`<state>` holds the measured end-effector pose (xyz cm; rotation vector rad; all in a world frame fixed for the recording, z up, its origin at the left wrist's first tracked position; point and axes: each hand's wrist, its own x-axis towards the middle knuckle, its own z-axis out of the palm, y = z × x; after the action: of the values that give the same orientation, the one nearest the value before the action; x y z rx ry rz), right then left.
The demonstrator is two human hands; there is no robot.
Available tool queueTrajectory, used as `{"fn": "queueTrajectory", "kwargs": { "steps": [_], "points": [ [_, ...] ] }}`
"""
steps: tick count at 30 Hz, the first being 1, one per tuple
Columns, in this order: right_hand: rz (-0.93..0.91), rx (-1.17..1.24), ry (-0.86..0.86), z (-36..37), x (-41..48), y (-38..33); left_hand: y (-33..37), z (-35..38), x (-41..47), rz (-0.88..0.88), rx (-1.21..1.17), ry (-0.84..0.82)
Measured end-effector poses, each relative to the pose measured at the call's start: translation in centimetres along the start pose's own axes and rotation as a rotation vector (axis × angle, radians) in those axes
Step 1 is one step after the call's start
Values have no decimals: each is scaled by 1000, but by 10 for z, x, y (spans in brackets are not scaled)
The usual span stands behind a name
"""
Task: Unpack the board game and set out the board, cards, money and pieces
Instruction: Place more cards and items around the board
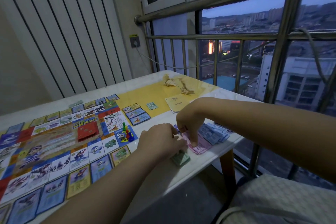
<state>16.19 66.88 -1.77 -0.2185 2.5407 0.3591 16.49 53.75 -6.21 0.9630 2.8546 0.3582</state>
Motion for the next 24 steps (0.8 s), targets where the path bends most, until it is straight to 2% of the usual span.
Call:
{"fn": "queueTrajectory", "kwargs": {
  "steps": [13,16,19,24],
  "points": [
    [-112,180,122,11,-14,8,5,4,16,-57,-118,-107],
    [-134,269,213,9,-23,14,4,-4,9,-17,-267,-110],
    [-142,369,302,1,-33,20,4,-16,1,37,-523,-103],
    [-190,515,462,-14,-45,25,-2,-25,-3,38,-869,-86]
  ]
}}
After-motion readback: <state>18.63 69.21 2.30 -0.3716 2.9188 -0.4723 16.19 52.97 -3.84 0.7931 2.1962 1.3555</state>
